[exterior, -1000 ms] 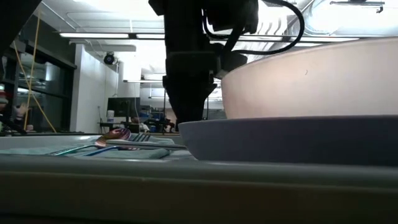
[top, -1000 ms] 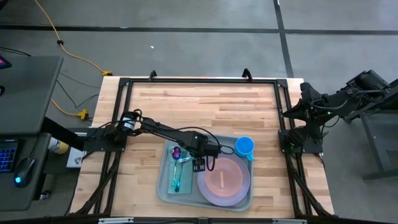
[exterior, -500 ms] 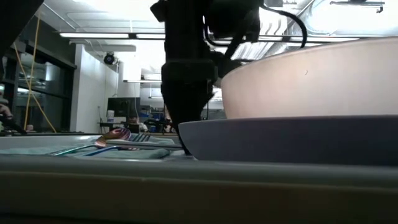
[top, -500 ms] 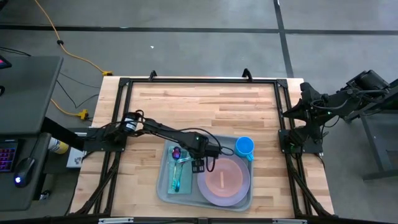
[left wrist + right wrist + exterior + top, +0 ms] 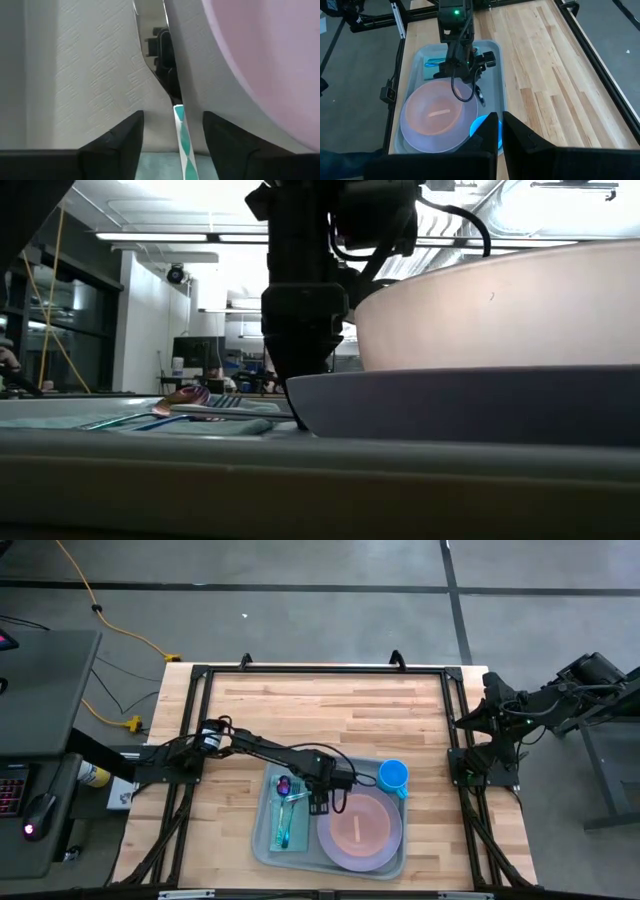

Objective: Set up tray
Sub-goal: Adjust the green knife on the blue napkin

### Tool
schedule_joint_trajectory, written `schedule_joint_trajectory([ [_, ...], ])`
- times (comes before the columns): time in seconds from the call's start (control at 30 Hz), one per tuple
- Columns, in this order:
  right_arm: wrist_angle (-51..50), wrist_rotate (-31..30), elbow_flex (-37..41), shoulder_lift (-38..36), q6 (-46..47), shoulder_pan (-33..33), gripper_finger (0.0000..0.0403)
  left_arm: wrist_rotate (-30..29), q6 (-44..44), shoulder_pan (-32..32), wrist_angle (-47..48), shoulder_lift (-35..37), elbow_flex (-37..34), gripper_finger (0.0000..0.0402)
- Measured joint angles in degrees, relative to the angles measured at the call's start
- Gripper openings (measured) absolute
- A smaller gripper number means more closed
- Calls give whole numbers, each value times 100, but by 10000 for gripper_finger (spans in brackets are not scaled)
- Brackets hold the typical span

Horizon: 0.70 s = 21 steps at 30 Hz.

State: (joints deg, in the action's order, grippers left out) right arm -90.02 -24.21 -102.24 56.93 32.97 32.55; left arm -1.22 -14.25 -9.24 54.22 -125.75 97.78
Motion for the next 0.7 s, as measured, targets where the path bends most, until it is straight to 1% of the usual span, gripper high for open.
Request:
schedule_joint_trajectory([
  [0.3,1,16,0,0,0,0,0,139,74,77,8,0,-2,153],
  [0.43,0,33,0,0,-11,0,0,183,73,72,-1,0,-2,105],
  [0.63,0,35,0,-2,-44,0,0,241,98,59,-11,0,-2,20],
  [0.7,0,35,-2,-2,-45,-1,0,241,100,59,-10,2,-2,15],
])
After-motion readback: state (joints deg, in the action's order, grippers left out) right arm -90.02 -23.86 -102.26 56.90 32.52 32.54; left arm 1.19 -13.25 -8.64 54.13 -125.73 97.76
